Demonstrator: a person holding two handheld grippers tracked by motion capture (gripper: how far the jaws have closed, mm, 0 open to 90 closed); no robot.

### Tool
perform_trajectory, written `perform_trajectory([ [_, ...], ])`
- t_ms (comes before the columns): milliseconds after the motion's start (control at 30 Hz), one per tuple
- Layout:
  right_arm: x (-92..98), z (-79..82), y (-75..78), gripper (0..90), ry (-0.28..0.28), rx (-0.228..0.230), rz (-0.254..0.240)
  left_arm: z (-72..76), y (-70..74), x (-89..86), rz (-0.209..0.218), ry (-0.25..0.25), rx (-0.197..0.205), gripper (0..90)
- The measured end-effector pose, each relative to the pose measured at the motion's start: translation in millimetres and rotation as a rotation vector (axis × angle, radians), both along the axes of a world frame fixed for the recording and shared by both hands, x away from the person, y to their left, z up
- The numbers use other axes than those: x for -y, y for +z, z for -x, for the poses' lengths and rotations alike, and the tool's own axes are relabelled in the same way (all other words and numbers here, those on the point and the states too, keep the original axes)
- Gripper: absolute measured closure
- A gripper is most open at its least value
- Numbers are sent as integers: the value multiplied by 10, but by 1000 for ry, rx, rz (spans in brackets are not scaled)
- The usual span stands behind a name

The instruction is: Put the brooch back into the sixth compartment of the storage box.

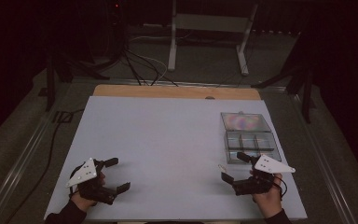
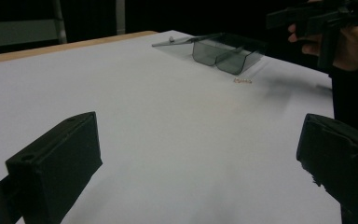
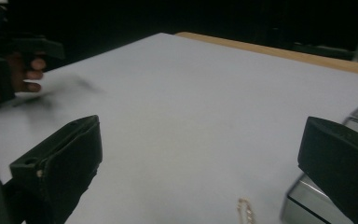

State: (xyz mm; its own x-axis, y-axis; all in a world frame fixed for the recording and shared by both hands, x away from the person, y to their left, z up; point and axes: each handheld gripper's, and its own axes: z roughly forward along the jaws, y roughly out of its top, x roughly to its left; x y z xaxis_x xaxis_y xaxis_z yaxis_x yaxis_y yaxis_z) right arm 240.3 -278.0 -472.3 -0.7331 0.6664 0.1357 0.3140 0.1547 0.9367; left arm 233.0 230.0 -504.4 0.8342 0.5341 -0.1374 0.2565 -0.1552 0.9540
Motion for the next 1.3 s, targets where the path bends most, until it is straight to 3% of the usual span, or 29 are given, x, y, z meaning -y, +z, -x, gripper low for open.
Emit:
perform_trajectory([
  [100, -13, -36, -23, 0, 6, 10, 6, 0, -3, 0, -2, -2, 0, 12],
  [167, -13, -77, -45, 0, 48, -10, -8, -5, -7, 0, -3, -6, -4, 12],
  [200, -13, -89, -58, 0, 54, 11, -9, -5, -7, 0, -1, -6, -5, 12],
  [333, -18, -133, -91, 0, 105, -20, -6, -6, -7, -3, 1, -8, -5, 12],
  [567, -8, -162, -150, 0, 60, -83, 47, -2, -3, -1, 3, -10, -3, 12],
  [667, -31, -147, -179, 168, 39, -109, 70, -2, -8, 2, -6, -12, -4, 12],
  [733, -40, -142, -202, 196, 37, -103, 97, -2, -4, 3, 0, -12, -2, 12],
  [900, -40, -157, -247, 379, 34, -110, 155, -3, -7, 2, 0, -13, -3, 12],
  [967, -32, -180, -267, 438, 38, -142, 157, -2, -4, 2, 2, -10, -1, 12],
  [1100, -29, -212, -310, 479, 11, -168, 197, -2, -5, 8, -1, -12, -3, 12],
  [1133, -31, -235, -345, 511, -28, -183, 238, -3, -5, 9, -1, -12, -3, 12],
  [1300, -62, -266, -392, 566, -63, -216, 311, -3, -6, 14, -4, -13, -3, 12],
])
